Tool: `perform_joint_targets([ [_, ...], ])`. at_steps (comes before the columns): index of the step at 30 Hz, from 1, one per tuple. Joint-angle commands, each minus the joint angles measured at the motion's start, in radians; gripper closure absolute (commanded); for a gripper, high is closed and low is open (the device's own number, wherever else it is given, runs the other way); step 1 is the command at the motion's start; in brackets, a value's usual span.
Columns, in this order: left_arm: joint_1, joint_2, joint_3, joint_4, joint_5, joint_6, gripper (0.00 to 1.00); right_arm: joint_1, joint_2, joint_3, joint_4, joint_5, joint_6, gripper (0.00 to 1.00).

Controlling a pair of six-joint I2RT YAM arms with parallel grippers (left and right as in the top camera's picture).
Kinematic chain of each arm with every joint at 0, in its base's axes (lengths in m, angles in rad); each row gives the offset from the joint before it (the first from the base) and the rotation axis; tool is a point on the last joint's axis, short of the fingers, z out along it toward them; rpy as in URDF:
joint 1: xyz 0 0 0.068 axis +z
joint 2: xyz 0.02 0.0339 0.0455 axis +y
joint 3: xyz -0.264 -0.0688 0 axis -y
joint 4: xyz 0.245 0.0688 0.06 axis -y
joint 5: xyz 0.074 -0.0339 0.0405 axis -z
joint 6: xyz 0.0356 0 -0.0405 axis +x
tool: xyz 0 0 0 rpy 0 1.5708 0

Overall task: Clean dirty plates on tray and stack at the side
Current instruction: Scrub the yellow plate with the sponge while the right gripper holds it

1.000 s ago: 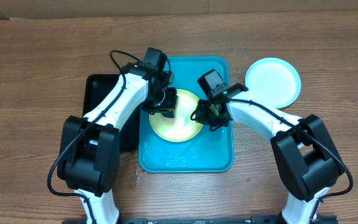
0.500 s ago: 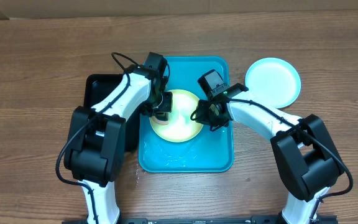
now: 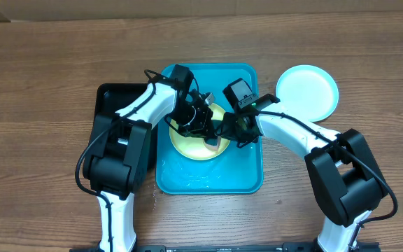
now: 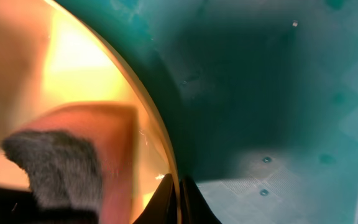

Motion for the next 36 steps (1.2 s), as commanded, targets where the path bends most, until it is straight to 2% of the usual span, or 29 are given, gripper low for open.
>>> perform_joint_targets([
  [1,0.006,0.004,0.125,-0.092,-0.079,0.021,0.96,0.008,0.003,-0.005,0.009,-0.01,-0.003,0.96],
  [5,0.006,-0.052,0.198,-0.171,-0.251,0.016,0.96,0.008,0.003,-0.005,0.009,-0.01,-0.003,0.96],
  [11,-0.004,-0.135,0.203,-0.205,-0.516,-0.055,0.96,0.008,0.003,-0.005,0.01,-0.01,-0.003,0.96],
  [16,-0.01,-0.113,0.167,-0.196,-0.538,-0.055,0.96,0.008,0.003,-0.005,0.01,-0.01,-0.003,0.96],
  [21,-0.01,-0.095,0.059,-0.109,-0.543,-0.068,0.96,0.008,0.003,-0.005,0.01,-0.01,-0.003,0.96],
  [25,-0.006,-0.093,-0.029,-0.089,-0.697,-0.217,0.96,0.008,0.003,-0.005,0.01,-0.01,-0.003,0.96],
  [27,-0.005,-0.093,-0.061,-0.078,-0.729,-0.256,0.96,0.008,0.003,-0.005,0.01,-0.01,-0.003,0.96],
  [30,-0.007,-0.093,-0.09,-0.041,-0.624,-0.219,0.96,0.008,0.003,-0.005,0.012,-0.01,-0.002,0.96],
  [36,-0.013,-0.093,-0.093,0.046,-0.133,-0.023,0.96,0.008,0.003,-0.005,0.011,-0.01,-0.002,0.96],
])
